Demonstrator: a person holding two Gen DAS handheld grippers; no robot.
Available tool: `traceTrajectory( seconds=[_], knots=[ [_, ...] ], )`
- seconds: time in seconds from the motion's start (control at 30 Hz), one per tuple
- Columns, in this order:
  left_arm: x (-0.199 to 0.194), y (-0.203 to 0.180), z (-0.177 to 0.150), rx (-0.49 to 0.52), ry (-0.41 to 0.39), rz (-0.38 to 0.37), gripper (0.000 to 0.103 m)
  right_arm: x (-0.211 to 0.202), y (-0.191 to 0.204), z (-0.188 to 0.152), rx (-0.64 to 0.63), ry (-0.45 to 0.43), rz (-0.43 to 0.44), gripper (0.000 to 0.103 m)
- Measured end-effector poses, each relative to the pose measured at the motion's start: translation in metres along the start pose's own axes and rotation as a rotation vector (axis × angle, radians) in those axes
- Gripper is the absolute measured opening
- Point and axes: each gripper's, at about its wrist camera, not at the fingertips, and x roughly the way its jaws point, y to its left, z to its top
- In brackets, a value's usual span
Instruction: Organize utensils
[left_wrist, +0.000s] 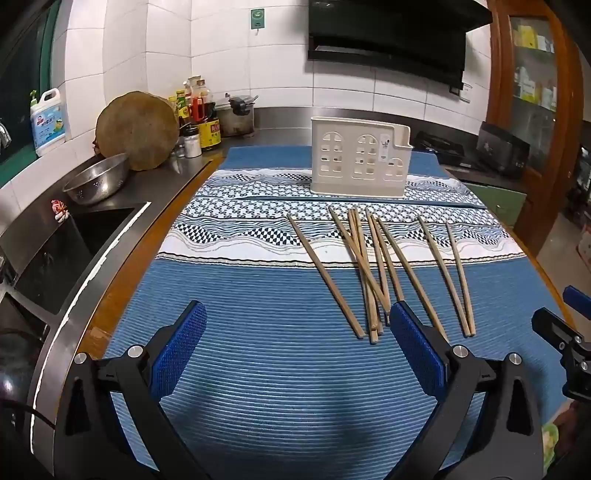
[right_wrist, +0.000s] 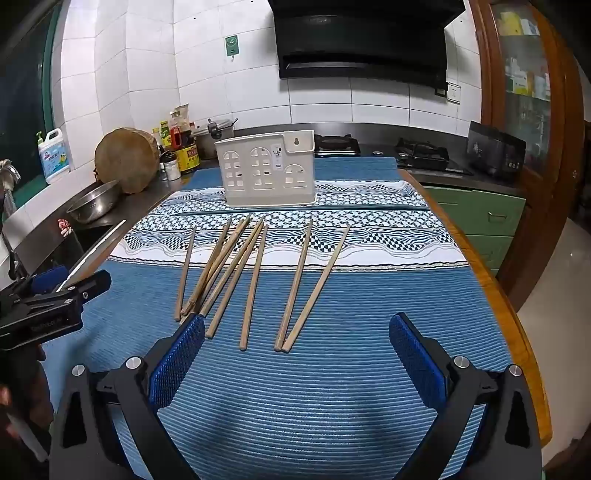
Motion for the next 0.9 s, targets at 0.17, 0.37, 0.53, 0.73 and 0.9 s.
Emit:
traceTrajectory(
  seconds=[0.17, 0.37, 0.53, 0.73, 0.9],
  knots=[
    [0.0, 0.0, 0.0, 0.0, -0.001, 0.003, 0.098, 0.001, 0.004, 0.001, -0.008, 0.002, -0.001, 0.097],
    [0.001, 0.0, 0.0, -0.002, -0.001, 0.003, 0.098, 0.002, 0.005, -0.001, -0.008, 0.007, 0.001, 0.097],
    [0.002, 0.0, 0.0, -0.002, -0.001, 0.005, 0.098, 0.006, 0.004, -0.001, -0.006, 0.015, 0.006, 0.097],
    [0.005, -0.001, 0.0, -0.006, 0.004, 0.007, 0.098, 0.009, 0.004, 0.001, -0.009, 0.019, 0.007, 0.097],
    [0.01, 0.001, 0.002, -0.015, 0.01, 0.006, 0.098, 0.014, 0.004, 0.003, -0.014, 0.024, 0.008, 0.097]
  ],
)
